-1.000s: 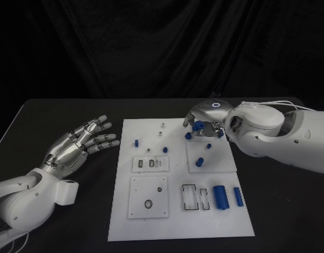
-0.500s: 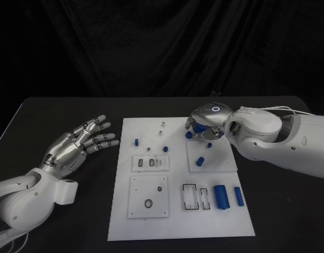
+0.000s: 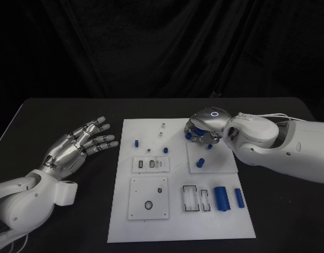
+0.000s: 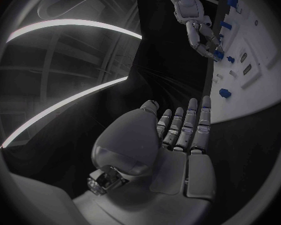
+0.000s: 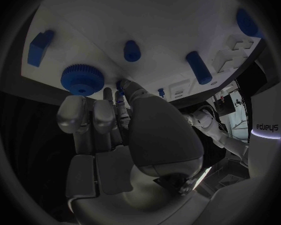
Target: Assemble the parts on the task board
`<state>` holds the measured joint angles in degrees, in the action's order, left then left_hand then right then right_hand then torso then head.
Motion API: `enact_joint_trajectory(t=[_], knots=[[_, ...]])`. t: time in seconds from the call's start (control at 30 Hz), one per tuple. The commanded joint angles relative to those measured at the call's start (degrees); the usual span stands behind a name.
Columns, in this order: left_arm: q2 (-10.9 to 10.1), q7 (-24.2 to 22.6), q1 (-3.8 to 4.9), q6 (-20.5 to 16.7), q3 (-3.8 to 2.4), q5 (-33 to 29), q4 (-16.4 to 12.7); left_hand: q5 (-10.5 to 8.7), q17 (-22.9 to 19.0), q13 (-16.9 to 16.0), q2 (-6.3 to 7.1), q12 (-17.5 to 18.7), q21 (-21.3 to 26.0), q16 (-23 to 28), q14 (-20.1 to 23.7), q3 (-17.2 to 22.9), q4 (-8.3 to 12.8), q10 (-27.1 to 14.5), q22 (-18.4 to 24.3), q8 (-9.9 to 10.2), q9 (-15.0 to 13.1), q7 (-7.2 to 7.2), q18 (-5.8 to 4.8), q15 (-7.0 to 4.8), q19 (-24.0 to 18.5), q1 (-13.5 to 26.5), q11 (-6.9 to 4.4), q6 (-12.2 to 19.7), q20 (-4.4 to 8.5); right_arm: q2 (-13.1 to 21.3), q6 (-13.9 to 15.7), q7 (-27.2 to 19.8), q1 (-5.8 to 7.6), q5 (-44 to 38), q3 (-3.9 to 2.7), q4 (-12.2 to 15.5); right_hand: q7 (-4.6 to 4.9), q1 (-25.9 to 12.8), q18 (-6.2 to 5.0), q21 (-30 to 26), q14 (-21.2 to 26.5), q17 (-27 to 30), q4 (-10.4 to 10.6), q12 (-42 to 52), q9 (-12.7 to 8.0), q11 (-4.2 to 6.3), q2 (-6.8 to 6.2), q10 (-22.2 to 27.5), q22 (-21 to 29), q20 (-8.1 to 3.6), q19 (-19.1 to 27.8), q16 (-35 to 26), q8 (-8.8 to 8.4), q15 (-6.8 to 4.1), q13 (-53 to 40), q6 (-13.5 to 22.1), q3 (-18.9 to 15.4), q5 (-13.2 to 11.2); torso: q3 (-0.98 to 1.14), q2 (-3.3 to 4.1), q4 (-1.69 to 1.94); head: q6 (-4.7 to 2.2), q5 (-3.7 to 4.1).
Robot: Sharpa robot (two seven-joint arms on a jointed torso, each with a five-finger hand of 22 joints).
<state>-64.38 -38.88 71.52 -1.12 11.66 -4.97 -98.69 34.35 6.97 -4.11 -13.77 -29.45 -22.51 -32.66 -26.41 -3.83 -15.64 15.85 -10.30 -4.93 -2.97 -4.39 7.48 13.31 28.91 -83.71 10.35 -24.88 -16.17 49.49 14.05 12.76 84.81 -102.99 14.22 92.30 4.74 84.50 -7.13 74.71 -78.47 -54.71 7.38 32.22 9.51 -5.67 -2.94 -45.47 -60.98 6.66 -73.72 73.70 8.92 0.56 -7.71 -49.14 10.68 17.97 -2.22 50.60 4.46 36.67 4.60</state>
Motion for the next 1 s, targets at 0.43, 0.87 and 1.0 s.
enact_joint_trajectory(t=[0.43,0.87,1.0], knots=[[0.47,-6.99,0.13,1.10,0.23,-0.34,0.90,0.38,-0.11,0.10,0.24,-0.40,0.15,-0.84,0.53,1.37,0.35,-0.41,-0.05,0.09,-0.04,-0.81,-0.74,0.38,-0.57,-1.10,0.49,0.10,-0.08,-0.59,2.30,-1.12,-0.79,-0.24,-0.03,-0.86,1.37,-0.13,0.94,0.21,-0.21,0.17,0.33,-0.10,0.84,0.30,-0.63,-1.55,-0.22,-0.12,-0.24,0.18,0.09,-0.19,-0.28,-1.48,1.84,-0.46,-0.05,0.01,0.01,0.14,0.12],[0.83,-6.24,0.12,1.30,0.42,-0.34,1.81,0.47,-0.20,0.11,0.49,-0.54,0.00,-1.13,0.87,2.30,0.78,-0.67,-0.11,0.10,-0.06,-1.12,-0.96,0.70,-0.69,-1.42,0.70,0.08,-0.17,-0.67,3.51,-1.75,-0.99,1.19,-0.03,-0.96,1.04,-0.08,1.25,1.14,-1.02,-1.28,-0.09,-0.21,4.18,1.07,-0.86,-5.57,-2.29,-0.20,-1.21,0.83,3.79,-0.40,-1.00,-7.05,3.43,-1.24,-0.03,0.11,-0.05,0.28,0.12],[0.92,-6.06,0.11,1.39,0.45,-0.34,2.07,0.50,-0.22,0.11,0.52,-0.58,-0.04,-1.20,0.93,2.52,0.87,-0.71,-0.13,0.08,-0.07,-1.19,-1.00,0.77,-0.71,-1.48,0.76,-0.03,-0.19,-0.62,4.78,-1.56,-1.01,1.23,-0.03,-0.89,0.59,-0.26,1.43,1.63,-1.50,-2.17,-0.64,-0.53,7.63,1.78,-0.30,-7.26,-3.40,-0.78,-1.71,1.18,7.59,-1.01,-1.43,-9.26,3.33,-1.30,0.02,0.13,-0.06,0.29,0.14]])
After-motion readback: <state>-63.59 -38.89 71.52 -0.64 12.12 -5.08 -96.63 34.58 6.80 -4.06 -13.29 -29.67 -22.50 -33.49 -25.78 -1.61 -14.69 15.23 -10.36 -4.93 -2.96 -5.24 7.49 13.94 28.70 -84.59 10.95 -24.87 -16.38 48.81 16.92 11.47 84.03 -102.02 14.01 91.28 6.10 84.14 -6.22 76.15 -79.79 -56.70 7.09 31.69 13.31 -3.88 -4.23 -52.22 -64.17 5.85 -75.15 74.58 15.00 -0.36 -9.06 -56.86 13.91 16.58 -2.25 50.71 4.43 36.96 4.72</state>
